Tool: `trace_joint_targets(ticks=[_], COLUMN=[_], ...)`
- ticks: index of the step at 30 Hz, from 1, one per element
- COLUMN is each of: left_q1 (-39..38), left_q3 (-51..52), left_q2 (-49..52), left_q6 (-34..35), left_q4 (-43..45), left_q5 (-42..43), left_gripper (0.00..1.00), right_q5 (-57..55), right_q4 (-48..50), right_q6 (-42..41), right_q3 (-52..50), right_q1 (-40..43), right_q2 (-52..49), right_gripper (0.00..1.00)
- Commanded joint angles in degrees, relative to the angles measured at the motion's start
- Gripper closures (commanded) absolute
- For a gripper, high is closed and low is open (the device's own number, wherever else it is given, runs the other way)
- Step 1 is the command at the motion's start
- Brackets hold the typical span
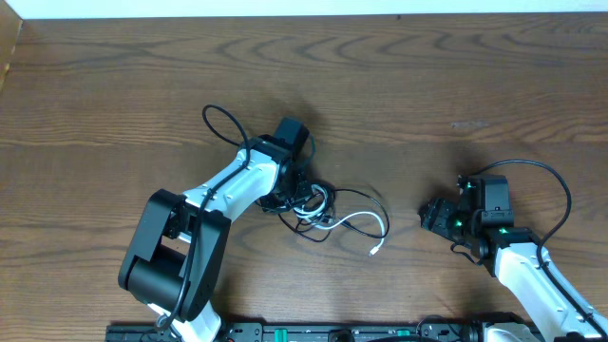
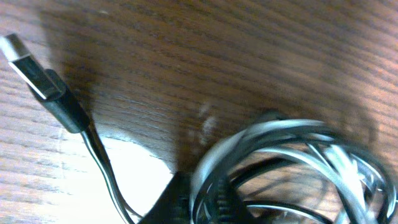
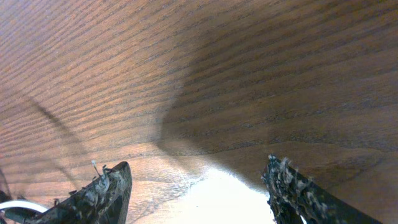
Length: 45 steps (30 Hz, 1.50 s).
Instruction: Untangle cables
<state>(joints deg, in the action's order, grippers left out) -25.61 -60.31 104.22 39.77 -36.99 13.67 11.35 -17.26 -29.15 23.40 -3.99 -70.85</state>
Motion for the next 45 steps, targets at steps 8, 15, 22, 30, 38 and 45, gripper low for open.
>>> trace_joint_targets(ticks=[8, 15, 22, 30, 38, 45], left_q1=[0.13, -1.95, -8.48, -7.93, -3.21, 0.59], left_q3=[-0.96, -0.94, -0.94, -0.96, -0.96, -0.94], left_q2=[-8.50, -16.37, -16.68, -17.44, -25.57, -30.64], left_q6=[-23.39, -32.70, -32.65, -32.24, -32.24, -30.95], left_q4=[5.18, 3.43, 6.25, 9.01, 8.15, 7.06], left_q5=[12.81, 18.71, 18.64, 16.74, 16.74, 16.76], left_gripper=[0.92, 0.93, 0.92, 0.92, 0.93, 0.92], right_q5=[36.33, 49.53, 51.10, 21.07, 11.87, 20.59], right_q4=[16.39, 33.09, 36.50, 16.59, 12.76, 16.74], right_q6=[14.10, 11.61, 8.13, 11.30, 8.11, 6.64], right_q3=[-3.37, -3.37, -3.37, -3.39, -3.37, -3.37], right_q1=[0.15, 0.13, -0.31, -2.97, -2.97, -2.97], right_q2=[-2.56, -2.56, -2.56, -2.56, -2.56, -2.56], right_gripper=[0.22, 0.23, 0.39, 0.99, 0.99, 0.99])
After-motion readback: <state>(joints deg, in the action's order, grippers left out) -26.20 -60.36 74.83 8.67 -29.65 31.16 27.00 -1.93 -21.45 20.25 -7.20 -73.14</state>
